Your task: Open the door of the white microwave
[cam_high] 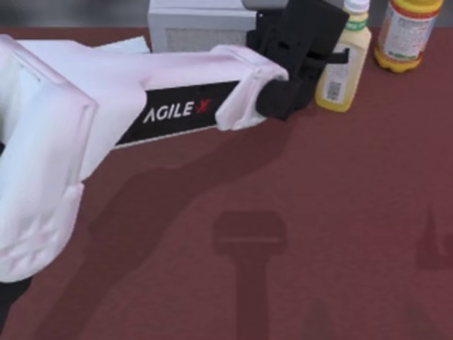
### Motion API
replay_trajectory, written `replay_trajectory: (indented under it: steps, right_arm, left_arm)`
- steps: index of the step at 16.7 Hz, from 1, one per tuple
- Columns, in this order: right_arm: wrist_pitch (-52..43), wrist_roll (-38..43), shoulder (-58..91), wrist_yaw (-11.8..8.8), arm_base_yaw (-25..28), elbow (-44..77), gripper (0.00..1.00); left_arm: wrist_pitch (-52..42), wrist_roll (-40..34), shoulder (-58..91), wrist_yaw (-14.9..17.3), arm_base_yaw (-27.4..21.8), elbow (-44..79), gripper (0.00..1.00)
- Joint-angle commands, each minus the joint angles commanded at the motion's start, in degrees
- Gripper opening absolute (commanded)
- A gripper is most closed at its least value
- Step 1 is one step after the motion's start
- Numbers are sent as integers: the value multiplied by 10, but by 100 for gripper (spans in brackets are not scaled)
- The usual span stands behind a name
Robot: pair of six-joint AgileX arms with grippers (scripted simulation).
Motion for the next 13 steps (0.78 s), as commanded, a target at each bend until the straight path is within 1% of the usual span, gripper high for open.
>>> replay_trajectory:
  steps: [8,9,13]
  right_arm:
    - [0,0,0,0,0,0,100]
    - [0,0,0,0,0,0,100]
    - [0,0,0,0,0,0,100]
  left_arm:
    - [0,0,0,0,0,0,0]
    - [0,-3,4,5,-6,0,0]
    - [14,8,-11,12,0,-22,0]
